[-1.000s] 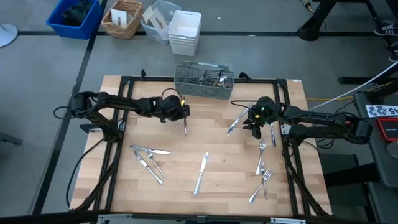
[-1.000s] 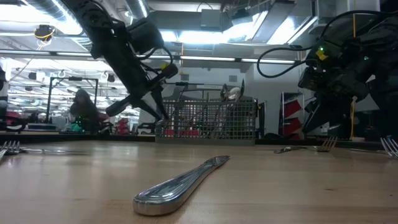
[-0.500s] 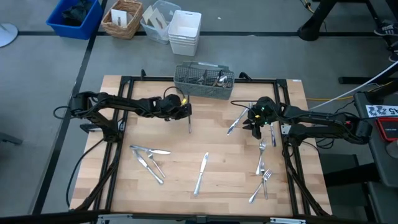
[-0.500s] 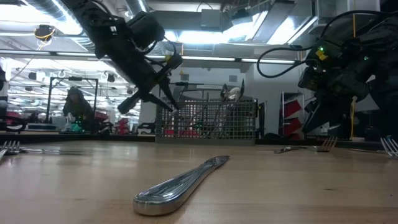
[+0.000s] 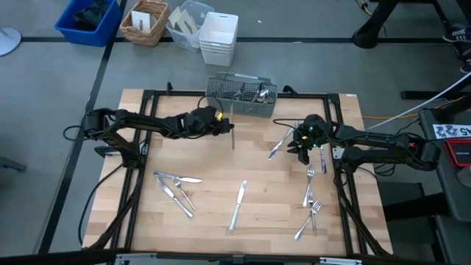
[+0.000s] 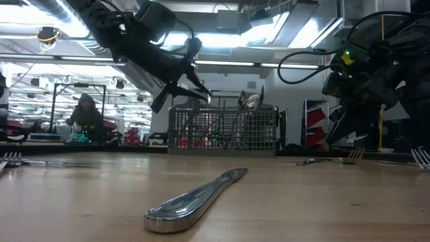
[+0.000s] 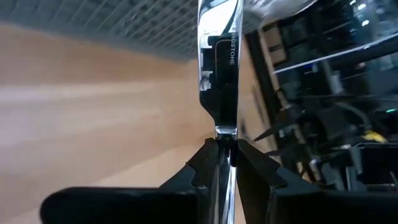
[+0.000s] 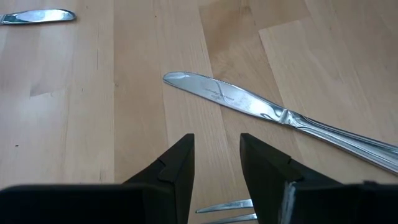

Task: Sort silverware
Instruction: Put the table knife into the gray silverware organizer

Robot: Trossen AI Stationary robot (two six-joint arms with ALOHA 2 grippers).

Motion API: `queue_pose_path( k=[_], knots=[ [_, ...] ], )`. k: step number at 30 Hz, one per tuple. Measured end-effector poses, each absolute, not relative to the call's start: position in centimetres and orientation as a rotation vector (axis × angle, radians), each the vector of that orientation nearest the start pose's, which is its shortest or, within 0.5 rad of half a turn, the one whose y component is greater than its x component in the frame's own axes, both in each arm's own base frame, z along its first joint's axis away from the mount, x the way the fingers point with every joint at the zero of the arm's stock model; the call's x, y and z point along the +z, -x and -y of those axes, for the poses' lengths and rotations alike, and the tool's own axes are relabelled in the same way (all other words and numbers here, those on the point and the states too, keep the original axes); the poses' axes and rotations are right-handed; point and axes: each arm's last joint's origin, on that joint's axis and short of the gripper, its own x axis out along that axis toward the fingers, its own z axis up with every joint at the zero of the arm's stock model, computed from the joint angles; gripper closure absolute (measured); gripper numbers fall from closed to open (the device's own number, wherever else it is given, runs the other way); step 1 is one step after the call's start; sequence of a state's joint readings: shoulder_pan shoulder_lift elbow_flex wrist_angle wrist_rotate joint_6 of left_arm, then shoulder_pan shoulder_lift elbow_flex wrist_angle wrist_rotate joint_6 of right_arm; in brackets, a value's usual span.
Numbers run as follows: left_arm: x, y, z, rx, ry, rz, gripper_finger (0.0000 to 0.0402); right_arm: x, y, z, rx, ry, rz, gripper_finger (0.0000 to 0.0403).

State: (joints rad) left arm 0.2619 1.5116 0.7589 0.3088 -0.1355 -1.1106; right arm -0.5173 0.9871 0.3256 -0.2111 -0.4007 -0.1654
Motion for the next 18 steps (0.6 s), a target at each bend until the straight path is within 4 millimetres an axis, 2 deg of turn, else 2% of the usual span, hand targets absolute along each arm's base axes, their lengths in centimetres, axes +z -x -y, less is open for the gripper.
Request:
queue_pose_path(
  k=[8, 18],
  knots=[
    [21.2, -29.9, -9.8, 0.596, 0.946, -0.09, 0.0368, 14.8, -14.9, 7.2, -0.044, -0.229, -0.784, 0.0271],
    [22.0, -28.6, -13.8, 0.675, 0.799, 0.004, 0.036, 14.9, -15.0, 7.3, -0.045, -0.223, -0.773, 0.0271]
  ],
)
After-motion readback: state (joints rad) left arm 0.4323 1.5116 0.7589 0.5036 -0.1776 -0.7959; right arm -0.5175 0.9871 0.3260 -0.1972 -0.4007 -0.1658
